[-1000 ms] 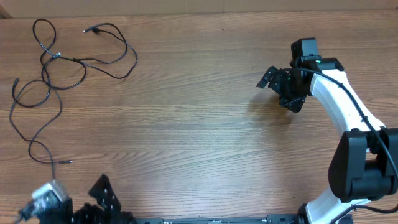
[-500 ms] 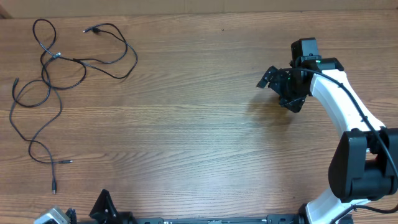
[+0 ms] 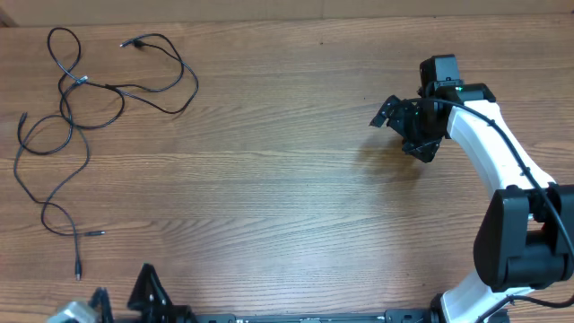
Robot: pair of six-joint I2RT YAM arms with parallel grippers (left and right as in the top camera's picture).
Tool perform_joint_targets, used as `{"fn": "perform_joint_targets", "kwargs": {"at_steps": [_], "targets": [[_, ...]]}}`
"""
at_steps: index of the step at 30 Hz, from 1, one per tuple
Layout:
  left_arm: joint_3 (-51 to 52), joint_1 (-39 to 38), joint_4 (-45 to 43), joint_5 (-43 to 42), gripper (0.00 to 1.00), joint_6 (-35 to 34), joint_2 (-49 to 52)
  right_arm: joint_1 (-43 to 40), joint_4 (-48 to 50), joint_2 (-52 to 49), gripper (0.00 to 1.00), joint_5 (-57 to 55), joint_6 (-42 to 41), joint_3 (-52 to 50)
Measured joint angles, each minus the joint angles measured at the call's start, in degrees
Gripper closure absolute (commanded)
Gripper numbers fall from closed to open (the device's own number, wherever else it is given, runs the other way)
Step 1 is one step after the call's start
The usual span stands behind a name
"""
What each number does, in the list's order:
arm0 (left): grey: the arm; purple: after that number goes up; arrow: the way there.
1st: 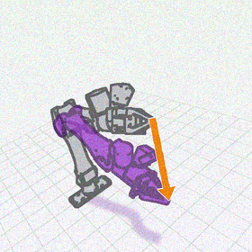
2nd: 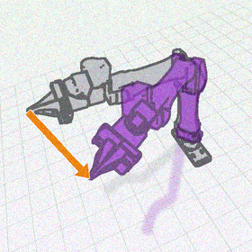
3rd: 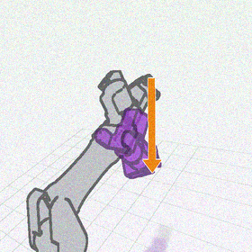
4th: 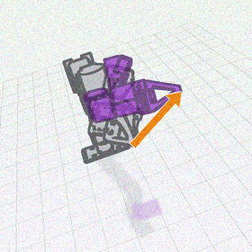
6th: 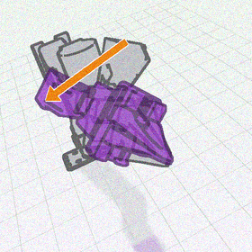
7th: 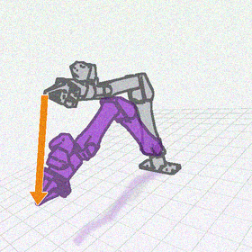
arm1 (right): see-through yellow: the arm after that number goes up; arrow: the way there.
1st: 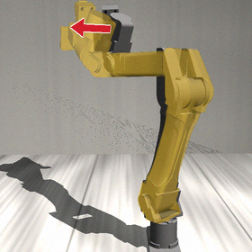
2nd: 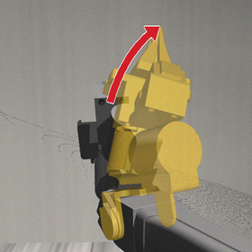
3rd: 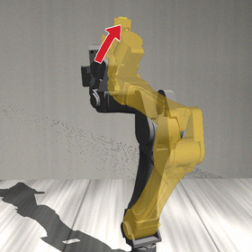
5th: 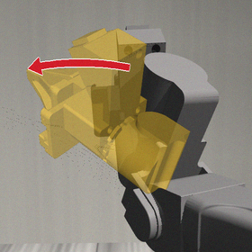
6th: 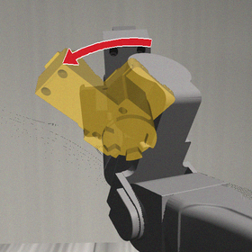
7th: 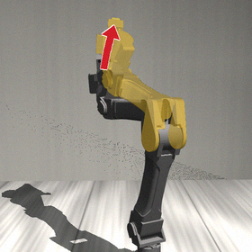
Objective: Untangle cables
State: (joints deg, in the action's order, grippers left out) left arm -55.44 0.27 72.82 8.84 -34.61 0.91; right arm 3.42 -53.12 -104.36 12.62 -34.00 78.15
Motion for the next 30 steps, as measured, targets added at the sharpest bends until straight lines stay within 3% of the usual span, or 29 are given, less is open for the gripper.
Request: {"fn": "perform_joint_targets", "kwargs": {"at_steps": [13,30], "targets": [[18.8,0.0,-12.5,1.7,0.00,0.0,0.0,0.0,0.0,0.0,0.00,0.0,0.0,0.0],[35.9,0.0,-43.7,-0.5,0.00,4.7,-0.1,0.0,0.0,0.0,0.00,0.0,0.0,0.0]]}}
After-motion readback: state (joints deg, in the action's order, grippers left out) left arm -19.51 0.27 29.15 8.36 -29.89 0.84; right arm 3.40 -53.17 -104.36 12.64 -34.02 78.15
